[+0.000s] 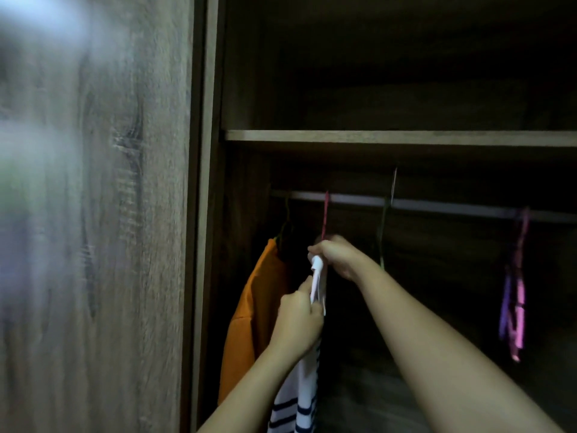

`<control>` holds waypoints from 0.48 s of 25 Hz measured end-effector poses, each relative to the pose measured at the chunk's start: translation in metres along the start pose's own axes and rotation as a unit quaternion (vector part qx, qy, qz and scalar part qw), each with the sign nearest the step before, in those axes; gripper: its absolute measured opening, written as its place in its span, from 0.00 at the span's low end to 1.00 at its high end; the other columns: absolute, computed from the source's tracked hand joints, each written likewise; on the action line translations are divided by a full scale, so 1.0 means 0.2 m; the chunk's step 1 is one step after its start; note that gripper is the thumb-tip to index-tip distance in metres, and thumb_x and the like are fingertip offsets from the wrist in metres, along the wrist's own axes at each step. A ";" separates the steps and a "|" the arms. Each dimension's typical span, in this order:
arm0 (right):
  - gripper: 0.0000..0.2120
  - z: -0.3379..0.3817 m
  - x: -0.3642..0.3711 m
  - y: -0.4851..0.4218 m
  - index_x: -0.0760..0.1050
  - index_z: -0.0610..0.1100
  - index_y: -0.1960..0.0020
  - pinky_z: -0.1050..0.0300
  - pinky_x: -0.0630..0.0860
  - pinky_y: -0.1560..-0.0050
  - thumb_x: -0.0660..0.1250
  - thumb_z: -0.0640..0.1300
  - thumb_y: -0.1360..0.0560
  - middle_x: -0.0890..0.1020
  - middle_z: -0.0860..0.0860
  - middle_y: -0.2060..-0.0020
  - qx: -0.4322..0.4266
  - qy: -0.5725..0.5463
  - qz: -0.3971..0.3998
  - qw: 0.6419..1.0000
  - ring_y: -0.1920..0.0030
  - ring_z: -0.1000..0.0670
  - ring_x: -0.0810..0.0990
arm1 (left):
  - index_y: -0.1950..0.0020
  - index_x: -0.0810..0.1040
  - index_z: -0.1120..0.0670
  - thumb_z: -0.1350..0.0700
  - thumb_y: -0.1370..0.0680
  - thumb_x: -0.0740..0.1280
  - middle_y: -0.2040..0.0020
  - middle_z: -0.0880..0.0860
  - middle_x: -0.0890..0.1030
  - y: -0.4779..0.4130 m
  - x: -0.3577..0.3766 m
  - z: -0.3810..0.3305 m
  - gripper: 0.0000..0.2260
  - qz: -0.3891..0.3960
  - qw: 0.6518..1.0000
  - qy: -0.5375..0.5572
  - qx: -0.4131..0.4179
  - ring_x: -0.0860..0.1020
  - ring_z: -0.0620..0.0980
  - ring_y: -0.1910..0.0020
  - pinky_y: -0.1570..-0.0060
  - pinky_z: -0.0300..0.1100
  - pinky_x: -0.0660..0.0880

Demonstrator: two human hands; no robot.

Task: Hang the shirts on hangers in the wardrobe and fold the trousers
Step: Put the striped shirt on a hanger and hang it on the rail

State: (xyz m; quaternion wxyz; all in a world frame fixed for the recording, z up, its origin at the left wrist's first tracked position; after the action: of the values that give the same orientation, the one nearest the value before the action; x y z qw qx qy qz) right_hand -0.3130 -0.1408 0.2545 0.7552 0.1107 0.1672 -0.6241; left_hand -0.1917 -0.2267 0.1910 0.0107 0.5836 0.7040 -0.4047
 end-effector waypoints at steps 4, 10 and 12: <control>0.14 0.10 -0.03 0.08 0.74 0.42 0.43 0.51 0.77 0.44 0.67 0.46 0.26 0.81 0.44 0.48 -0.042 0.085 -0.080 0.992 0.46 0.46 0.80 | 0.25 0.58 0.58 0.51 0.21 0.62 0.44 0.54 0.79 0.03 -0.06 -0.03 0.27 -0.034 0.998 -0.057 -0.006 0.80 0.48 0.49 0.56 0.29 0.72; 0.18 0.27 0.21 0.51 0.72 0.45 0.36 0.53 0.71 0.35 0.66 0.45 0.26 0.77 0.46 0.40 -0.245 -0.008 -0.171 0.954 0.40 0.49 0.75 | 0.31 0.70 0.59 0.57 0.22 0.63 0.41 0.58 0.80 0.30 -0.41 -0.02 0.19 -0.155 0.985 -0.073 0.033 0.79 0.54 0.44 0.47 0.34 0.69; 0.14 0.20 0.43 0.69 0.73 0.44 0.39 0.62 0.72 0.40 0.66 0.41 0.25 0.77 0.50 0.45 -0.266 -0.124 -0.134 0.946 0.45 0.55 0.76 | 0.33 0.73 0.60 0.57 0.22 0.63 0.38 0.58 0.79 0.48 -0.53 0.08 0.18 -0.187 0.979 -0.084 0.010 0.77 0.52 0.40 0.40 0.38 0.68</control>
State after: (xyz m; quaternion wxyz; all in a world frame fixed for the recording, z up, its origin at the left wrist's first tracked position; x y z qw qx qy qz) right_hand -0.1601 -0.2058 0.2517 0.6813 -0.1961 0.2451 -0.6613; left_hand -0.0848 -0.3230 0.1784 -0.0118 0.4052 0.7932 -0.4543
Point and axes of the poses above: each hand's wrist, its own y-axis away from the middle knuckle, its own x-axis out of the palm, z = x × y, the point moved 4 cm from there along -y, towards the middle knuckle
